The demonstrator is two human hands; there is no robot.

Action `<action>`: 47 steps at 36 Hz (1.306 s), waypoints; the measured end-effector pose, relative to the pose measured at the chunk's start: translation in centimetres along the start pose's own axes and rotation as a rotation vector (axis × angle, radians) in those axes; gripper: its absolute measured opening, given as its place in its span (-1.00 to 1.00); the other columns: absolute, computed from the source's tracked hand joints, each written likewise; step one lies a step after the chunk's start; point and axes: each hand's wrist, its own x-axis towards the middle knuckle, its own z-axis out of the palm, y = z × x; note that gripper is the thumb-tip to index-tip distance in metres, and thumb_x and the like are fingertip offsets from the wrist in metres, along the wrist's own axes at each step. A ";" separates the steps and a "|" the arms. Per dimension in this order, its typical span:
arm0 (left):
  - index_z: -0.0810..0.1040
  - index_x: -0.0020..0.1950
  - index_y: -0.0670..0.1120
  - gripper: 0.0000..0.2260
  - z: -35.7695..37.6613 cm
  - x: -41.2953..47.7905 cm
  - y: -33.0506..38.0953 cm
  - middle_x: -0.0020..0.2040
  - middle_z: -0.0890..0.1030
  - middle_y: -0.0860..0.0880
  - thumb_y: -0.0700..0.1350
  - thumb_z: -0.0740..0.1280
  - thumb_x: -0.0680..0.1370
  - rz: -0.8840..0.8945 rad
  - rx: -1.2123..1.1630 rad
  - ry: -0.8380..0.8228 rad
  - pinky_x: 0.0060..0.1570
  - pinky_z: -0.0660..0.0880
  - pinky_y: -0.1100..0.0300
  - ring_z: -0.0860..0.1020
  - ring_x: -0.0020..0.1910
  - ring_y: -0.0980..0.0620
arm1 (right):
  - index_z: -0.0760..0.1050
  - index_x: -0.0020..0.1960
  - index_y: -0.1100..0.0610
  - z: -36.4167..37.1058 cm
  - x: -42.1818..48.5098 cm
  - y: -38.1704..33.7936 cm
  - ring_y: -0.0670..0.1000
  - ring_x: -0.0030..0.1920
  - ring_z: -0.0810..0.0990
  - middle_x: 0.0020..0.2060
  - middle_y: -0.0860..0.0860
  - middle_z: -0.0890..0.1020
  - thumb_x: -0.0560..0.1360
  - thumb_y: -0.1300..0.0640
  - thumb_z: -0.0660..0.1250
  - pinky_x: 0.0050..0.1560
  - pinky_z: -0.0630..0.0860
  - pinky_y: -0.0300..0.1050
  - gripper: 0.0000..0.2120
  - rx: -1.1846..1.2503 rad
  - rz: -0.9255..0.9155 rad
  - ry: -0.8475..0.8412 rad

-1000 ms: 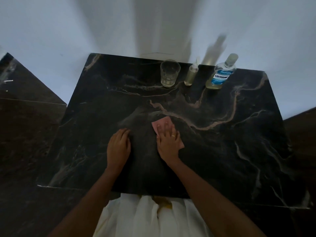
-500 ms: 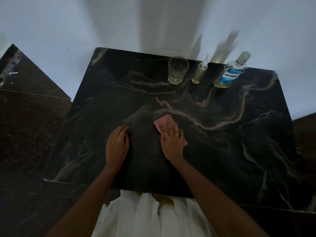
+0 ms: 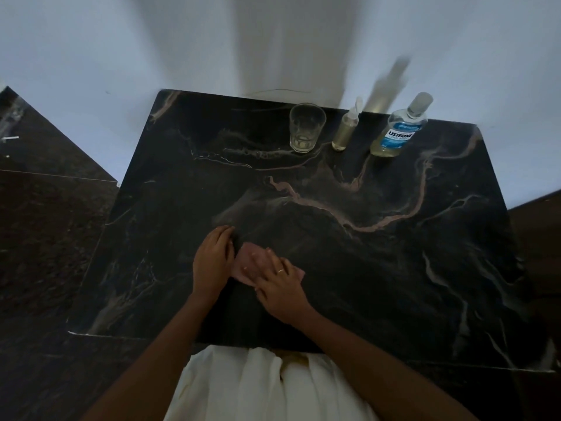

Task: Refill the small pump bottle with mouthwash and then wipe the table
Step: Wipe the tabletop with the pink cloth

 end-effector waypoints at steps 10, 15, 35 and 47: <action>0.49 0.19 -0.16 -0.76 1.1 -0.5 2.3 0.15 0.56 -0.14 -0.20 0.20 0.55 0.041 -0.035 -0.094 0.09 0.36 0.23 0.51 0.12 -0.04 | 0.25 0.38 -0.07 -2.6 1.1 2.4 0.20 0.36 0.32 0.41 0.06 0.31 0.50 -0.25 -0.17 0.22 0.36 0.18 -0.44 0.212 0.477 0.002; 0.48 0.18 -0.08 -0.78 2.4 -0.6 4.2 0.13 0.54 -0.06 -0.10 0.19 0.56 0.008 -0.104 -0.226 0.01 0.35 0.29 0.49 0.07 0.05 | 0.22 0.40 -0.03 -3.6 1.1 3.3 0.12 0.43 0.13 0.47 0.01 0.13 0.56 -0.17 -0.09 0.35 0.12 0.08 -0.52 0.470 0.526 0.096; 0.47 0.15 -0.15 -0.75 3.1 0.5 7.9 -0.02 0.55 -0.03 -0.31 0.28 0.48 -0.269 -0.557 -0.089 -0.27 0.40 0.57 0.49 -0.17 0.22 | 0.42 0.13 0.16 -5.9 3.5 6.9 -0.08 -0.03 0.49 0.08 0.08 0.55 0.38 0.35 0.36 -0.03 0.47 -0.21 -0.64 1.213 0.823 0.277; 0.49 0.15 -0.12 -0.74 1.2 9.0 6.6 0.09 0.56 -0.10 -0.30 0.26 0.48 -0.211 -0.481 0.002 -0.06 0.47 0.21 0.53 -0.04 0.03 | 0.43 -0.17 0.11 -8.7 11.0 8.2 -0.03 -0.06 0.49 0.03 0.10 0.45 0.37 0.35 0.38 -0.09 0.39 -0.32 -0.81 1.117 0.679 0.445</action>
